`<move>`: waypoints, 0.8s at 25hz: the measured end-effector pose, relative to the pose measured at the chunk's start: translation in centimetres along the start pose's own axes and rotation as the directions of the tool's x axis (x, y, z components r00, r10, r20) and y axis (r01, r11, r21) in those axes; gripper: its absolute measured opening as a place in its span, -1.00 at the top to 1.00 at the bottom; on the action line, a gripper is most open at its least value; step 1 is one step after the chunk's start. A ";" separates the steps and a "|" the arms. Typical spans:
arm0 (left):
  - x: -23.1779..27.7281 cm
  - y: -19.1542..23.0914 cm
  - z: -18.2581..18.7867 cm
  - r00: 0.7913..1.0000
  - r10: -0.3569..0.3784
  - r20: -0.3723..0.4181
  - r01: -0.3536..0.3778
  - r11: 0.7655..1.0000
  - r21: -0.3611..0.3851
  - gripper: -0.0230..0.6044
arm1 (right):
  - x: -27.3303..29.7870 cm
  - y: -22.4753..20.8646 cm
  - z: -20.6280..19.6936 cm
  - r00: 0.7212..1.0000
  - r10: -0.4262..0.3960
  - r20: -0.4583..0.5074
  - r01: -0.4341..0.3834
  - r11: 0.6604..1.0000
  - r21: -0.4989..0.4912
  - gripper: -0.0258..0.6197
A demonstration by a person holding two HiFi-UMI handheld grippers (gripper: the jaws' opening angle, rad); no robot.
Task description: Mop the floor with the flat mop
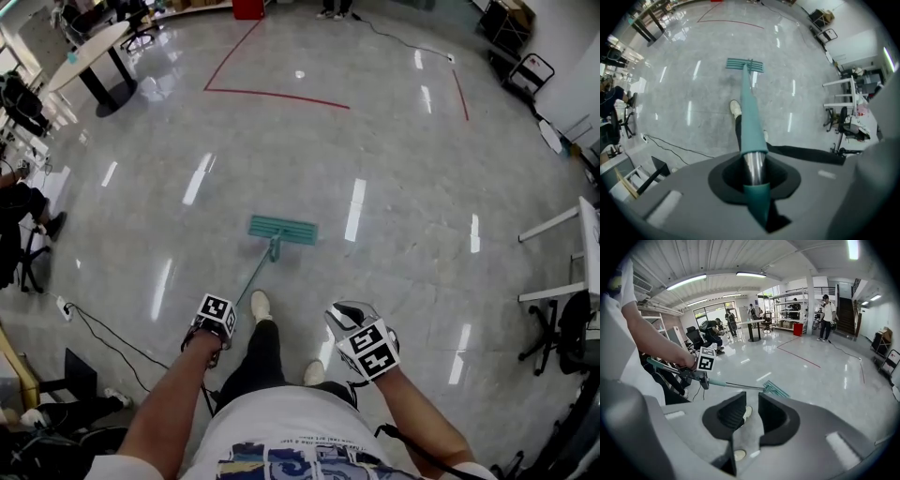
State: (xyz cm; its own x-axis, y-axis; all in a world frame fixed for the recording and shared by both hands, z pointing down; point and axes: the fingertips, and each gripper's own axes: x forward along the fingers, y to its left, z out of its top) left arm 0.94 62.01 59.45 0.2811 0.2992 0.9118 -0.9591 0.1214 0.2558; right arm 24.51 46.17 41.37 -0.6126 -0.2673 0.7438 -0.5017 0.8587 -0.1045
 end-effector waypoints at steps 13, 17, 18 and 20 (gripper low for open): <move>-5.5 7.1 12.0 0.998 0.035 -0.047 -0.028 0.989 0.146 0.72 | 9.2 -5.4 14.7 0.998 -0.067 0.021 0.067 0.998 0.020 0.65; -6.5 7.7 15.0 0.999 0.029 -0.045 -0.023 0.991 0.131 0.72 | 11.0 -7.1 16.8 0.998 -0.055 0.015 0.055 0.998 -0.005 0.65; -6.8 7.8 15.9 0.999 0.028 -0.043 -0.022 0.992 0.127 0.72 | 11.5 -7.7 17.2 0.999 -0.049 0.010 0.049 0.999 -0.006 0.65; -7.3 8.0 17.4 0.998 0.028 -0.049 -0.022 0.993 0.119 0.72 | 12.7 -9.0 17.8 0.999 -0.035 -0.004 0.035 0.999 -0.009 0.64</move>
State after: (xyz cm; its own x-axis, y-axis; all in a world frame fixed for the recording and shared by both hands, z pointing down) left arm -9.44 44.28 60.42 0.2557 0.3480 0.9019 -0.9622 0.0010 0.2724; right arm 10.37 27.24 40.05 -0.5918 -0.2956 0.7499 -0.5173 0.8528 -0.0720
